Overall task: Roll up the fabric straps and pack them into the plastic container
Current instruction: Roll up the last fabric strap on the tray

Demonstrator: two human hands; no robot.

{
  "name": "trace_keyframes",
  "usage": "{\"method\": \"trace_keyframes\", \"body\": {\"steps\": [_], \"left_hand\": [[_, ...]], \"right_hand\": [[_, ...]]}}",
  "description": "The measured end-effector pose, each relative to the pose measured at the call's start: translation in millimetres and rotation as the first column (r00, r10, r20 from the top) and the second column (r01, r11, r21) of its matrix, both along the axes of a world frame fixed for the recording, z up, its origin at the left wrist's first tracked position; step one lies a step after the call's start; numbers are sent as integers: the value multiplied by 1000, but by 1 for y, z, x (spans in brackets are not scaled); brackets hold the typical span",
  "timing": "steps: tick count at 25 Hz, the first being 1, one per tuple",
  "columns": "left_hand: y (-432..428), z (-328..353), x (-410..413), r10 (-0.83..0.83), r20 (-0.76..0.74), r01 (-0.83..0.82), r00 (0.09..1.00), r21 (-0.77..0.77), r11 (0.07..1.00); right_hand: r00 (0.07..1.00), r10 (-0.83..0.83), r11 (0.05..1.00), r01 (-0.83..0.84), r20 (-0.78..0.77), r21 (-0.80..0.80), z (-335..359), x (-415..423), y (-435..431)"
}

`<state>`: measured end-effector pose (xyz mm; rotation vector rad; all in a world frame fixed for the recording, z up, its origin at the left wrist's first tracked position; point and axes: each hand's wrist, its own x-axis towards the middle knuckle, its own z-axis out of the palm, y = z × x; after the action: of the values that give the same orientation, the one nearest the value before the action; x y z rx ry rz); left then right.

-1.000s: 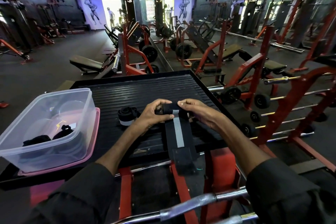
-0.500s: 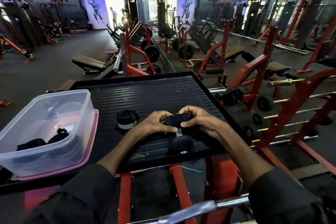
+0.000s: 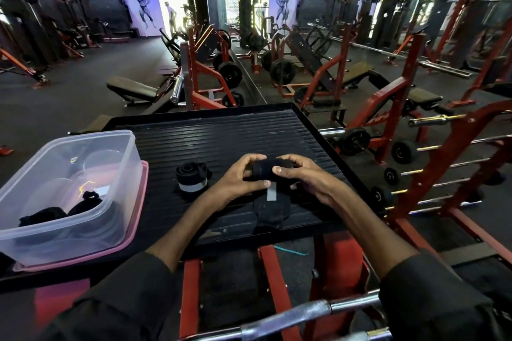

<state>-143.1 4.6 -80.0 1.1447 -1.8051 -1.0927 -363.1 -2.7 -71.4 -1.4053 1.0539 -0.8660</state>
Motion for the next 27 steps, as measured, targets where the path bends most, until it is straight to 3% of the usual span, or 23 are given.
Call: {"method": "trace_keyframes", "body": {"steps": [3,8,12,16,18,21,24,27], "left_hand": [[-1,2,3,-52,-52,61,997,189,980],[-1,-3,1,-8,-80,16,997,93,996],[2,-4,2,28,-47,-31,998,-68,997],[6,-5,3,31,-26,-37,999,-271,962],[6,-3,2,38,-39,-48,999,-288,956],[9,4,1,-30,-103,27,994,-28,999],[6,6,9,-134,-178,184,975,306,934],[5,8,10,-116,-204,184,972,358,915]], "right_hand": [[998,4,996,1,61,-85,-4,-2,1],[998,30,987,-20,60,-162,-3,2,5],[906,83,982,-144,416,118,7,-4,4],[986,112,978,-131,124,160,8,-1,9],[990,116,984,-126,83,123,6,0,11],[989,20,998,-27,149,49,6,0,14],[984,-4,1000,8,178,-22,1,0,14],[990,42,994,-28,135,-109,0,-4,14]]}}
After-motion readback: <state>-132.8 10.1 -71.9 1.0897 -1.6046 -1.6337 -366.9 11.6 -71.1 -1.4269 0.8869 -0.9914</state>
